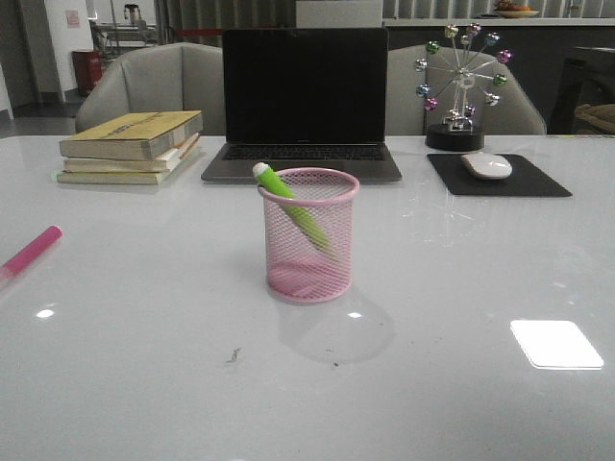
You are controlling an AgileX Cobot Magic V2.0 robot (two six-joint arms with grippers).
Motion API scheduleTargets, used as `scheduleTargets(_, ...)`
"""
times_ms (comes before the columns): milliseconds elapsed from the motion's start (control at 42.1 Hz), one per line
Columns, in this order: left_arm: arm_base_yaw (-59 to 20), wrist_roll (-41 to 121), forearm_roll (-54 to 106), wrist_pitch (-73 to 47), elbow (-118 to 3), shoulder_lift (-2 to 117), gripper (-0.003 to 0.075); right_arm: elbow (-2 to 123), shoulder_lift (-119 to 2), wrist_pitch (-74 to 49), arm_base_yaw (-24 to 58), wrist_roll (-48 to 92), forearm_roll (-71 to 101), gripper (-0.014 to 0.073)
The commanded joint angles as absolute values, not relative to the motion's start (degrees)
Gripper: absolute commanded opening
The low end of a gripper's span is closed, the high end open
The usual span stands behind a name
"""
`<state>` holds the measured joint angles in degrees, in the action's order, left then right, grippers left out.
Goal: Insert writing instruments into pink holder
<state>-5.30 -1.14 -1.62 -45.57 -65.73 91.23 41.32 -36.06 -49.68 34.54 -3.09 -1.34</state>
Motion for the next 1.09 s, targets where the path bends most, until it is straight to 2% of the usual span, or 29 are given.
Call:
scheduleTargets(0,-5.18,-1.22,-1.03,-43.76,-71.62,94.55,0.0529,42.88,-35.99,-46.14,34.07,-3.06,-1.38,0.0395)
scheduleTargets(427,-5.07,-1.22,0.00,-45.84,-90.43,115.22,0.0528,42.88,-35.99,-46.14,34.07,-3.06,-1.38,0.0395)
scheduleTargets(831,-5.07,-1.22,2.98,-48.07,-97.01,122.26,0.0527,42.88,-35.99,-46.14,34.07,-3.06,-1.38,0.0395)
scheduleTargets(949,-5.07,-1.22,2.76,-48.14,-97.01,122.26,0.0468,42.88,-35.99,-46.14,34.07,-3.06,-1.38,0.0395)
scheduleTargets(1068,-5.07,-1.22,2.31,-48.37,-97.09,122.26,0.0344,42.88,-35.99,-46.14,34.07,-3.06,-1.38,0.0395)
